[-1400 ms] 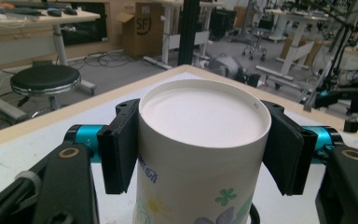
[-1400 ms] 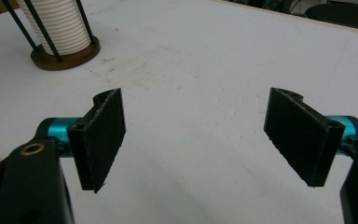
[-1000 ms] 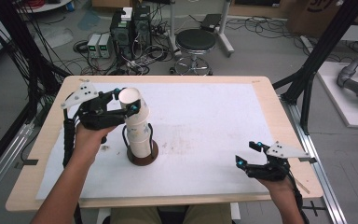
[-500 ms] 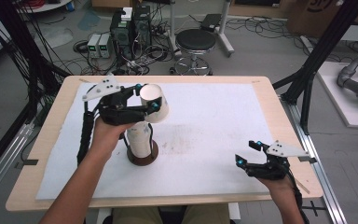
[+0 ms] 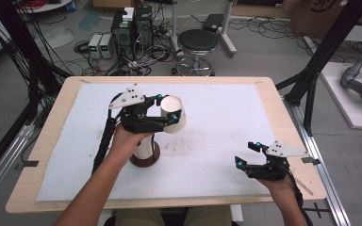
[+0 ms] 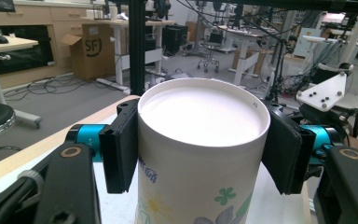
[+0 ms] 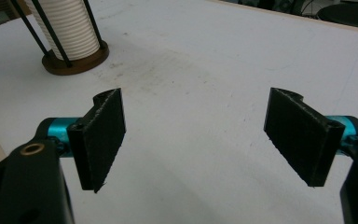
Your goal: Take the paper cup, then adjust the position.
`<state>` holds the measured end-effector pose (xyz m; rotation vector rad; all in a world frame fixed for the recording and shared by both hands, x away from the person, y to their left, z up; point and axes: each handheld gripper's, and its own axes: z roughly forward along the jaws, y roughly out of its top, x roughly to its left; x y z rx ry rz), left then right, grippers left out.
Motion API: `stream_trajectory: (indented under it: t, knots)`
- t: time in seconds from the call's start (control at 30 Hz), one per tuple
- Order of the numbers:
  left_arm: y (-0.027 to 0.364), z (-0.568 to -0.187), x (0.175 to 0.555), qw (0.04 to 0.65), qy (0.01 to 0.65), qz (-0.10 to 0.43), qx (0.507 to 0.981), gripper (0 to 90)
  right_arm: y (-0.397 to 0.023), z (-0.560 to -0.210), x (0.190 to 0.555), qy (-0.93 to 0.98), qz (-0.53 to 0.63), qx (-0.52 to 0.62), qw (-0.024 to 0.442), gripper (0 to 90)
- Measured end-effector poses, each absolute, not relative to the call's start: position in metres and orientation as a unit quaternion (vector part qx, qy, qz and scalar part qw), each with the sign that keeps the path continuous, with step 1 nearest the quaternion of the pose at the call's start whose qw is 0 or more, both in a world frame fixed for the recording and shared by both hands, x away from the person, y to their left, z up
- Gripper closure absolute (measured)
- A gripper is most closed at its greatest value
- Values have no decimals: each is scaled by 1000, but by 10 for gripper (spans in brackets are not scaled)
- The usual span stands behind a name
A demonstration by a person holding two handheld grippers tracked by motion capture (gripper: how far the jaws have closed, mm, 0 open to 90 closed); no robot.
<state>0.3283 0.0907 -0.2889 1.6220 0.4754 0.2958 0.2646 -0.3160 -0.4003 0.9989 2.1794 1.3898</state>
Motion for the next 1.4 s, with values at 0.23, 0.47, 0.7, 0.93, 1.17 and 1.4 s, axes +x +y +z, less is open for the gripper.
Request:
stream_trajectory:
  t: [0.23,0.47,0.7,0.93,1.17,1.4]
  knots:
    - [83,-294,329,652,202,124,720,355,-314,-399,262,774,495,351,182,211]
    - [72,-303,329,647,191,111,730,355,-309,-398,262,775,501,343,174,211]
    - [63,-317,322,644,185,101,735,356,-293,-395,262,783,517,312,152,211]
    - [54,-328,318,640,177,87,743,358,-279,-391,263,788,527,290,133,211]
    - [49,-332,316,638,167,75,748,358,-265,-391,268,795,530,275,107,210]
    - [42,-337,312,636,152,64,754,358,-247,-384,273,798,544,242,99,210]
